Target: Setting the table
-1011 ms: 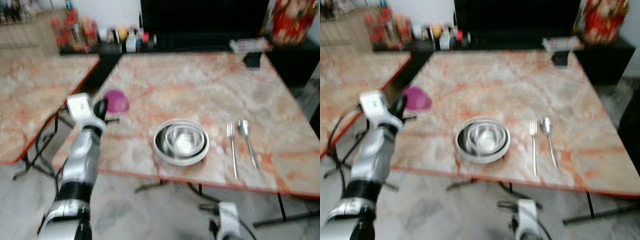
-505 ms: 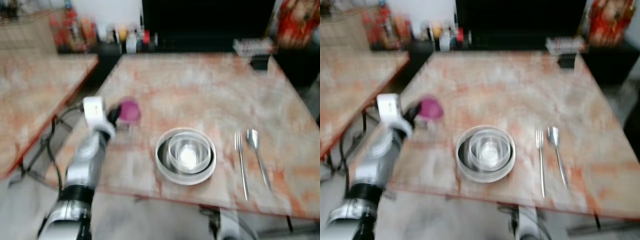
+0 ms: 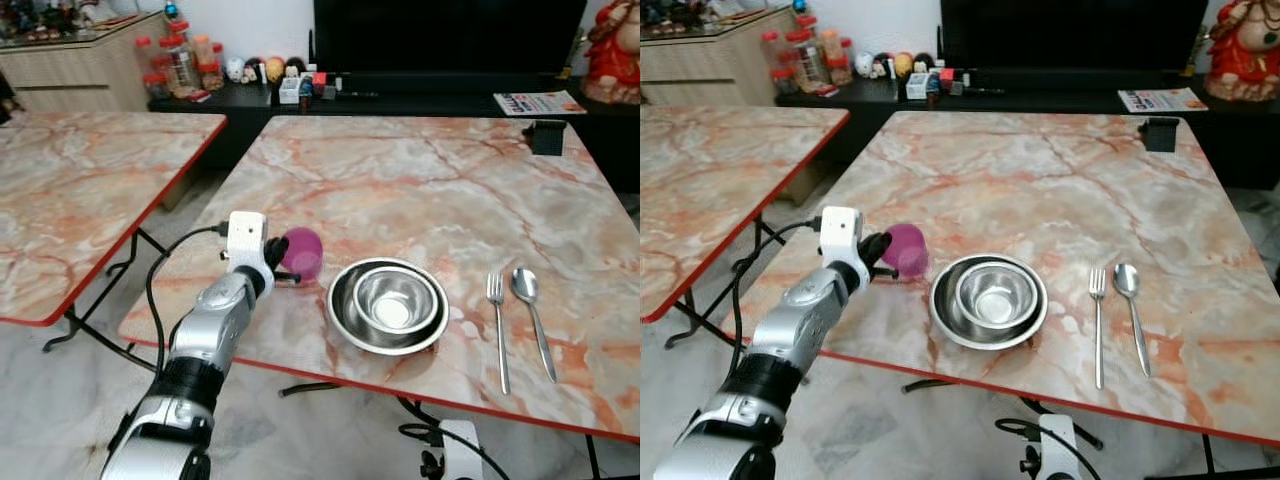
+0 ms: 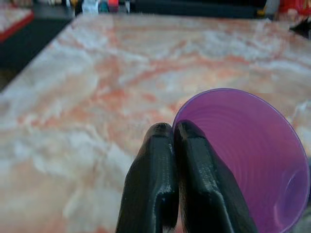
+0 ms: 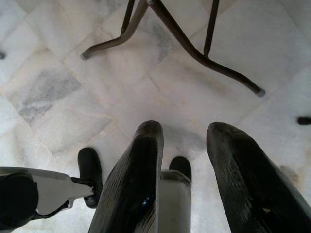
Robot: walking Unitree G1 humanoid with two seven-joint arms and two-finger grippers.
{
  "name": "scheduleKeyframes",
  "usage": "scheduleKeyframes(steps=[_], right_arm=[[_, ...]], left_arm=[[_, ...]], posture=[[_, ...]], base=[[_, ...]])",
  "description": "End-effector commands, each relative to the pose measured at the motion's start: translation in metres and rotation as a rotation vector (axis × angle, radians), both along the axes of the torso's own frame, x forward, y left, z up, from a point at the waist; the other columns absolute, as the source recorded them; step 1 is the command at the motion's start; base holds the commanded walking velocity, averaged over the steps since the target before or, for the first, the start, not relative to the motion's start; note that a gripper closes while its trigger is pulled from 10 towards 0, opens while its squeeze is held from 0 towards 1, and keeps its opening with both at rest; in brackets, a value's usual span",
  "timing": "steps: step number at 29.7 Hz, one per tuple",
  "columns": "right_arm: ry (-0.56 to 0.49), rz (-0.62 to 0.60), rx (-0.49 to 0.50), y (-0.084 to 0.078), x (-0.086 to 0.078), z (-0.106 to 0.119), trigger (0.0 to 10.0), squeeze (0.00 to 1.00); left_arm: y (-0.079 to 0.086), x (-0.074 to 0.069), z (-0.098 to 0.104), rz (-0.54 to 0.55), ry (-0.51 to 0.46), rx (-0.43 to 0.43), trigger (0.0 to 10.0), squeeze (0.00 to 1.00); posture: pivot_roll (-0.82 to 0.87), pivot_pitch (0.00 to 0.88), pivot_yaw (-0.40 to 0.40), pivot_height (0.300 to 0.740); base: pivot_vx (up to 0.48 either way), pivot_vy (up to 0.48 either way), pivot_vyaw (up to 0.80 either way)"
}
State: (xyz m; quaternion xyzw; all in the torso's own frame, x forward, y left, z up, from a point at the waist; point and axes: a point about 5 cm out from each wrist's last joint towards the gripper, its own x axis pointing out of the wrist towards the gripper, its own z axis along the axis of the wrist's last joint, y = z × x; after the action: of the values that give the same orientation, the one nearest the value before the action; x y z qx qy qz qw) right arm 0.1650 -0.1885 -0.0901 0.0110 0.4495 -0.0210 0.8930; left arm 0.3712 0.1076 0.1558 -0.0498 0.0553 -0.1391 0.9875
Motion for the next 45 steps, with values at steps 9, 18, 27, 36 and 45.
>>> scheduleKeyframes(steps=[9,18,27,36,45], right_arm=[[-0.01,-0.005,0.003,0.0,0.001,0.001,10.0,0.0],[-0.009,-0.008,0.0,-0.001,0.001,0.001,10.0,0.0],[-0.012,-0.007,0.0,-0.001,0.002,0.001,10.0,0.0],[-0.013,0.002,0.001,0.0,0.004,0.002,10.0,0.0],[-0.006,0.003,0.006,0.001,0.003,0.001,10.0,0.0]], left_arm=[[-0.005,0.014,0.001,0.067,0.136,0.024,10.0,0.0],[-0.011,0.017,0.001,0.084,0.224,-0.012,10.0,0.0],[-0.015,0.017,0.013,0.096,0.242,-0.046,10.0,0.0],[-0.016,0.018,0.029,0.083,0.214,-0.035,10.0,0.0],[-0.018,0.013,0.012,0.07,0.273,-0.01,10.0,0.0]], posture=[[-0.22,0.0,0.079,0.74],[-0.21,0.0,0.075,0.74],[-0.21,0.0,0.075,0.74],[-0.19,0.0,0.071,0.74],[-0.2,0.0,0.078,0.74]], base=[[0.0,0.0,0.0],[0.0,0.0,0.0],[0.0,0.0,0.0],[0.0,0.0,0.0],[0.0,0.0,0.0]])
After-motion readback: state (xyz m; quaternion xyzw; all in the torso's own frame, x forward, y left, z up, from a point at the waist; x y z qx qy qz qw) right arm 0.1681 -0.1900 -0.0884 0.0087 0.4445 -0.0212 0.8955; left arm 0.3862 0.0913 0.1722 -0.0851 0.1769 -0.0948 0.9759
